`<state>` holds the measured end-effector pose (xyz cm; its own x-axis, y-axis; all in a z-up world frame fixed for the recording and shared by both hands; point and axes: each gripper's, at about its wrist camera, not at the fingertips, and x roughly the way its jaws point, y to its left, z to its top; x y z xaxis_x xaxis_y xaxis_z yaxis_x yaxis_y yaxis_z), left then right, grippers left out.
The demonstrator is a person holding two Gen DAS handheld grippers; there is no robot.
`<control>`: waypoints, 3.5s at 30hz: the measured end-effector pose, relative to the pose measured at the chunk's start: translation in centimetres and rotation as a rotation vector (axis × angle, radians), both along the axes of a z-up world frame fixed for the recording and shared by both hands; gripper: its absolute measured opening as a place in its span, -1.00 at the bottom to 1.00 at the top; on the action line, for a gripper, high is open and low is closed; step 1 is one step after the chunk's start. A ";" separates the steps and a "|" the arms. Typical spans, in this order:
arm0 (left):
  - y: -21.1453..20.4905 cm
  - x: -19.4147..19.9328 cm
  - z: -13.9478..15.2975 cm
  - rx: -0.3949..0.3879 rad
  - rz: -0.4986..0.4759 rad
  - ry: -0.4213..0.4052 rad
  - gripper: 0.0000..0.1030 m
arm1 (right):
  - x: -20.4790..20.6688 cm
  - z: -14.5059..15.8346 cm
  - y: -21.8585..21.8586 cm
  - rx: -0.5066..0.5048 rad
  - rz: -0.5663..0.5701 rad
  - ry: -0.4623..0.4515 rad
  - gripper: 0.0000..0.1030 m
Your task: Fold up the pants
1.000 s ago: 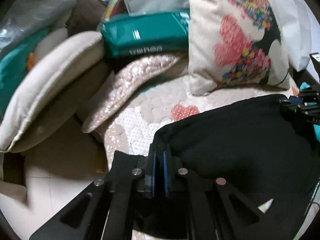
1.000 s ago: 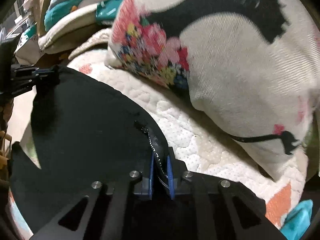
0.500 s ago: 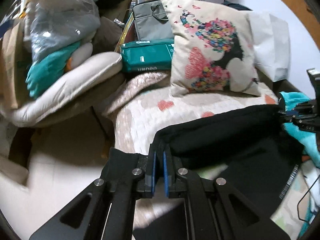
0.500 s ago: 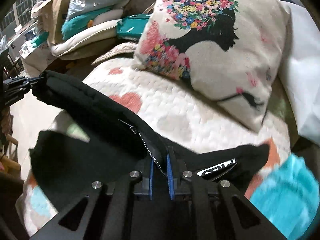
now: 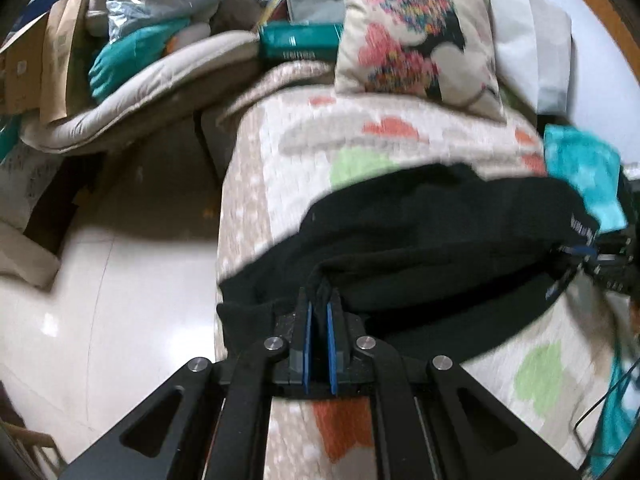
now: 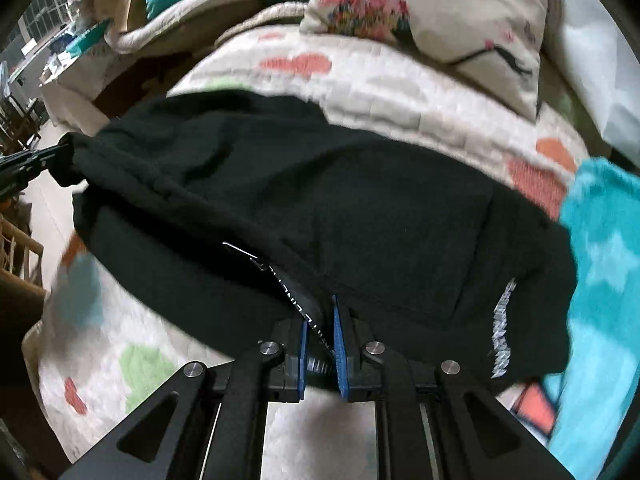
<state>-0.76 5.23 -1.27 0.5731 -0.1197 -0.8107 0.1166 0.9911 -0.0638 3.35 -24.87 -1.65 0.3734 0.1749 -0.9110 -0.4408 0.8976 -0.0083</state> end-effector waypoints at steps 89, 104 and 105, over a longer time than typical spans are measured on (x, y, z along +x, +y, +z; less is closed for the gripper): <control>11.3 -5.6 -9.9 -0.818 0.822 0.227 -0.01 | 7.0 1.0 30.4 0.041 0.472 0.146 0.27; 10.7 -3.5 -10.0 -0.794 0.718 0.266 -0.59 | 6.8 -6.4 39.8 -0.226 0.654 0.165 -0.20; 10.7 -3.5 -9.7 -0.804 0.703 0.260 -0.69 | 6.6 -6.4 39.8 -0.239 0.656 0.152 -0.26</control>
